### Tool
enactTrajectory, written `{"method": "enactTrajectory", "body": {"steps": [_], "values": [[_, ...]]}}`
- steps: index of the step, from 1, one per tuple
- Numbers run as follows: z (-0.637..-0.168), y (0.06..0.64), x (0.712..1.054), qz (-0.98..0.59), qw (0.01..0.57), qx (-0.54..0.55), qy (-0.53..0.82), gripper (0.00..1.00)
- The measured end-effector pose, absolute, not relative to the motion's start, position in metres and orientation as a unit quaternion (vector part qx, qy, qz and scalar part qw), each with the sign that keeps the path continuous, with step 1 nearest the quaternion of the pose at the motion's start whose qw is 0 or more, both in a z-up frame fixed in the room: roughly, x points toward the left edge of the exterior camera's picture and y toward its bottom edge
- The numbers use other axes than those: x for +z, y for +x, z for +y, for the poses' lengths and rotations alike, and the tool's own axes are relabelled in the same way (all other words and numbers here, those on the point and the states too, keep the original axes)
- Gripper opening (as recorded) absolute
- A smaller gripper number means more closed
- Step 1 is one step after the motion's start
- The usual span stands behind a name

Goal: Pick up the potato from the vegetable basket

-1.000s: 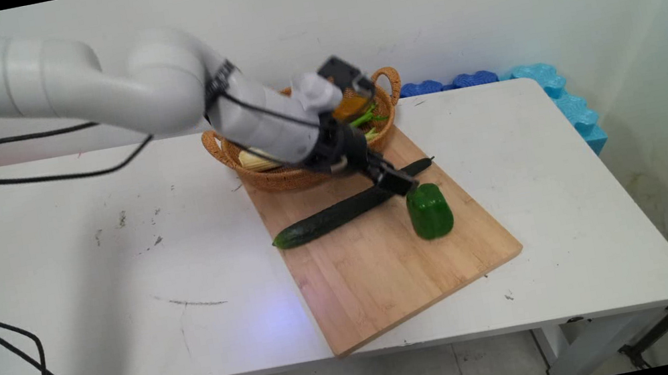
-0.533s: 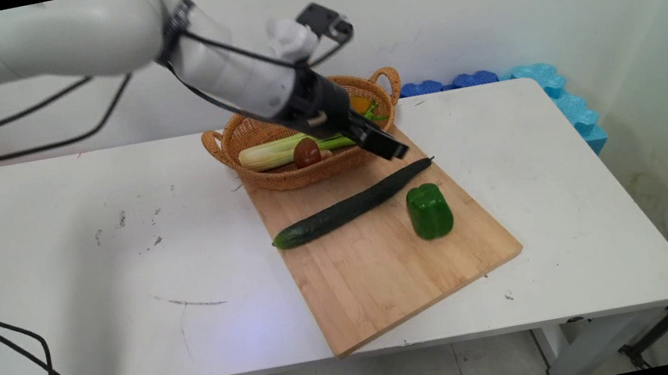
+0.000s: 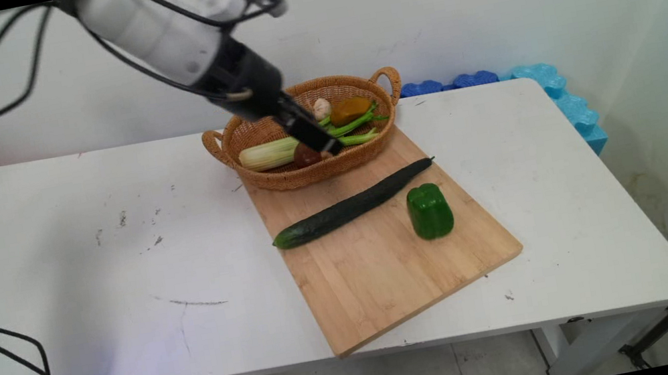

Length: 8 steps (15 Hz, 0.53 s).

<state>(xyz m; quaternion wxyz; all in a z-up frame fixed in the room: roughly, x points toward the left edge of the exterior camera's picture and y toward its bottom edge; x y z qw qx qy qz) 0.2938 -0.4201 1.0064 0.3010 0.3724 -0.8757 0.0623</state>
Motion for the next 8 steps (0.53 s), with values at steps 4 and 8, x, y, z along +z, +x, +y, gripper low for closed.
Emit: {"method": "enactTrajectory", "body": {"steps": [4,8], "values": [[-0.402,0.323,1.020,-0.880,0.281,0.043,0.379,1.00],[-0.387,0.342,1.029,-0.880,0.279,0.030,0.382,1.00]]}}
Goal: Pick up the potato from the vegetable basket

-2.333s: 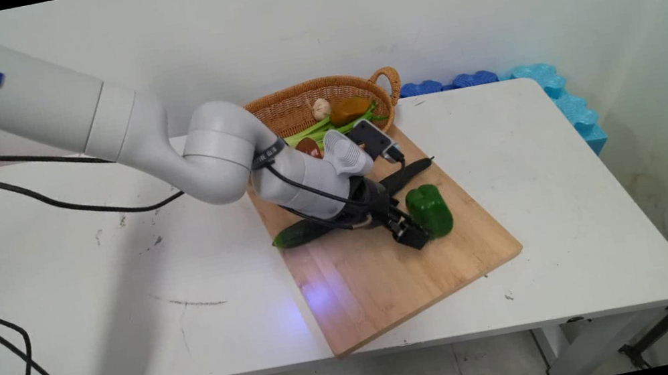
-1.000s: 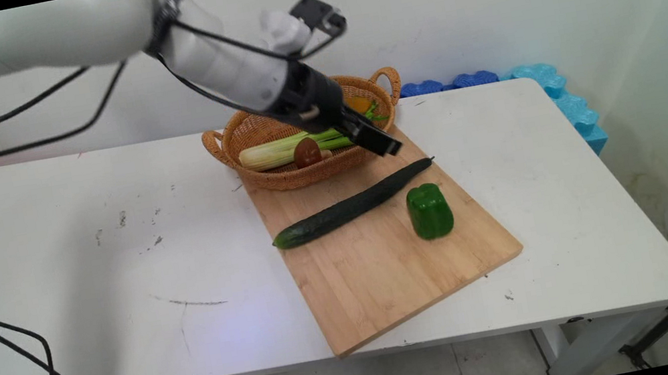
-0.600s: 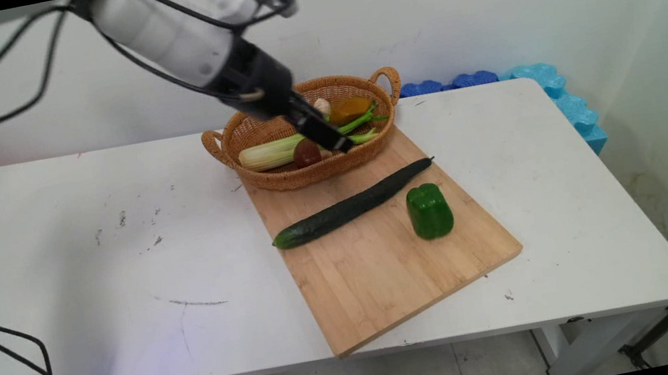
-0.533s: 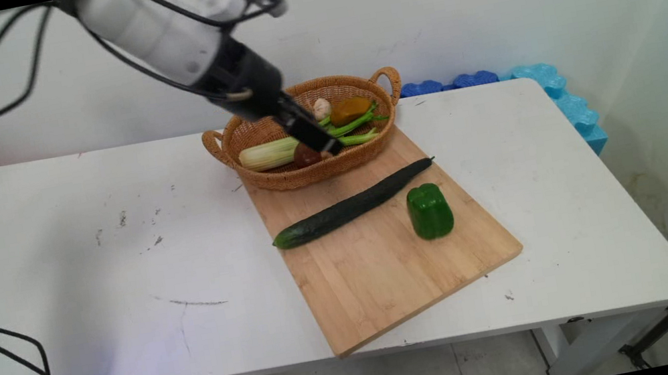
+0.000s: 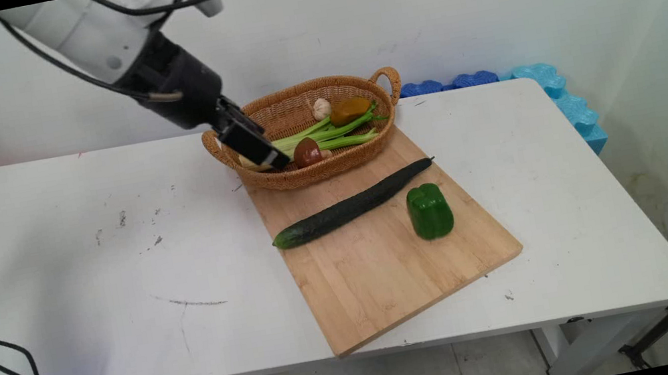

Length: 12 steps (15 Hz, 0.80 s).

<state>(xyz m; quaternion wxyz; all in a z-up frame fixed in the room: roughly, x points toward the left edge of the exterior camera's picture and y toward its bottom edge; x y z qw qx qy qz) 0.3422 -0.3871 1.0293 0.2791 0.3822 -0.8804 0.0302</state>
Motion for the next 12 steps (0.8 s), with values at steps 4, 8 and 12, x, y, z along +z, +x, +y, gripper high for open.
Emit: {"method": "enactTrajectory", "body": {"steps": [4,8,12], "values": [[-0.377,0.354,1.033,-0.879,0.278,0.024,0.386,1.00],[-0.373,0.361,1.035,-0.877,0.280,0.023,0.390,1.00],[-0.378,0.364,1.035,-0.873,0.284,0.029,0.395,1.00]]}}
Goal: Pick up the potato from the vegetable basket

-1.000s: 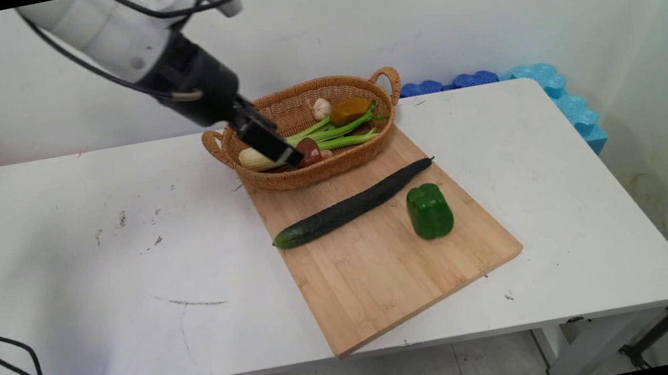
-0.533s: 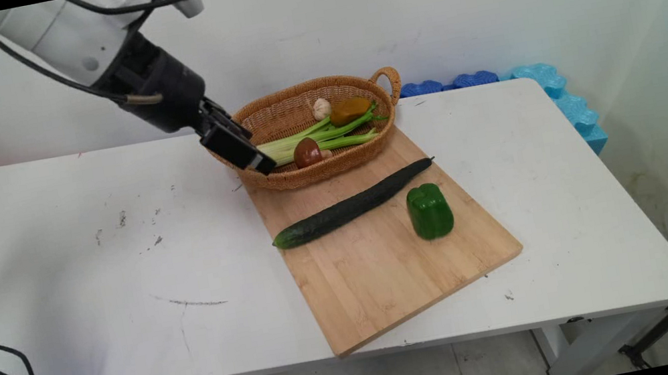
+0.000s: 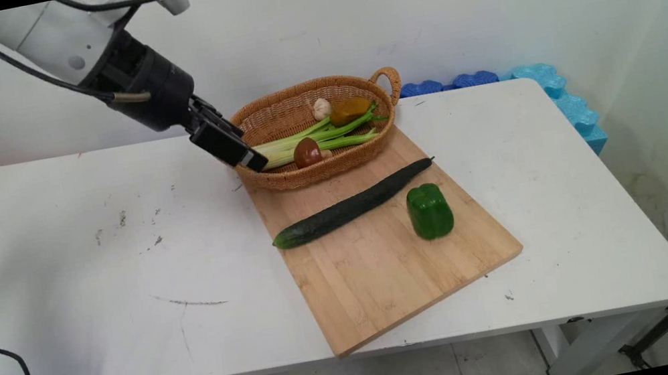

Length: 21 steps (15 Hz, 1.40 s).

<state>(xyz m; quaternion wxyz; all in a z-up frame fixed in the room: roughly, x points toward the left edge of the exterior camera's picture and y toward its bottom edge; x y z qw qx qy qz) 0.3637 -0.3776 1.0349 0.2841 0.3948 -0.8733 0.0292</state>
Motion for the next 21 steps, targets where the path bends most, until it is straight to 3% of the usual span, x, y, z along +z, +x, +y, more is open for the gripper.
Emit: {"method": "enactTrajectory", "body": {"steps": [5,9,21], "values": [[-0.406,0.362,1.030,-0.865,0.288,0.056,0.408,1.00],[-0.456,0.358,1.014,-0.852,0.281,0.092,0.432,1.00],[-0.610,0.331,0.917,-0.848,0.258,0.152,0.438,1.00]]}}
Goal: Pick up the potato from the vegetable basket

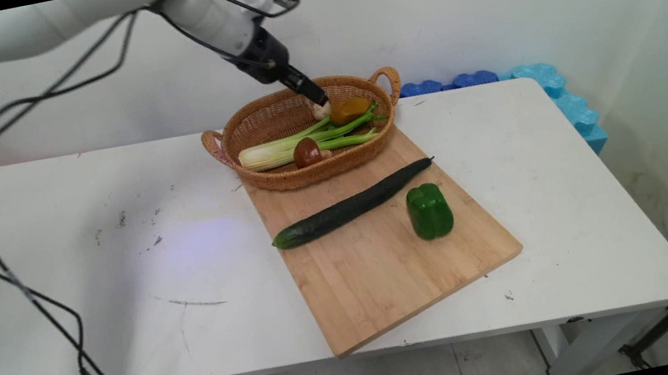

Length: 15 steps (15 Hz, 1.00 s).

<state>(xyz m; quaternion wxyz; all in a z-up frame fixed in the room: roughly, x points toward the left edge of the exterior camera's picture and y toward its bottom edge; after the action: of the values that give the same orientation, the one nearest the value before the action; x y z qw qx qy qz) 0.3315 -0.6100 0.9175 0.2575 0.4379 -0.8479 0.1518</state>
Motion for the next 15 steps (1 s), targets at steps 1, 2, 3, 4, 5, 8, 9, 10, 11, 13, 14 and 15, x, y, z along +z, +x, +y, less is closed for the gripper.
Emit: {"method": "enactTrajectory", "body": {"steps": [1,2,3,4,5,8,9,10,11,13,14,15], "values": [[-0.619,0.327,0.909,-0.851,0.256,0.150,0.434,1.00],[-0.625,0.325,0.903,-0.853,0.256,0.148,0.431,1.00],[-0.633,0.321,0.896,-0.856,0.255,0.145,0.426,1.00],[-0.641,0.315,0.887,-0.860,0.255,0.140,0.419,1.00],[-0.648,0.310,0.879,-0.865,0.255,0.135,0.412,1.00],[-0.663,0.298,0.861,-0.876,0.253,0.126,0.391,1.00],[-0.667,0.296,0.857,-0.879,0.252,0.125,0.386,1.00],[-0.671,0.293,0.853,-0.882,0.251,0.124,0.380,1.00],[-0.674,0.290,0.850,-0.884,0.250,0.123,0.374,1.00],[-0.678,0.287,0.846,-0.887,0.249,0.123,0.368,1.00],[-0.680,0.285,0.844,-0.889,0.249,0.124,0.365,0.00],[-0.682,0.284,0.844,-0.890,0.248,0.124,0.363,0.00]]}}
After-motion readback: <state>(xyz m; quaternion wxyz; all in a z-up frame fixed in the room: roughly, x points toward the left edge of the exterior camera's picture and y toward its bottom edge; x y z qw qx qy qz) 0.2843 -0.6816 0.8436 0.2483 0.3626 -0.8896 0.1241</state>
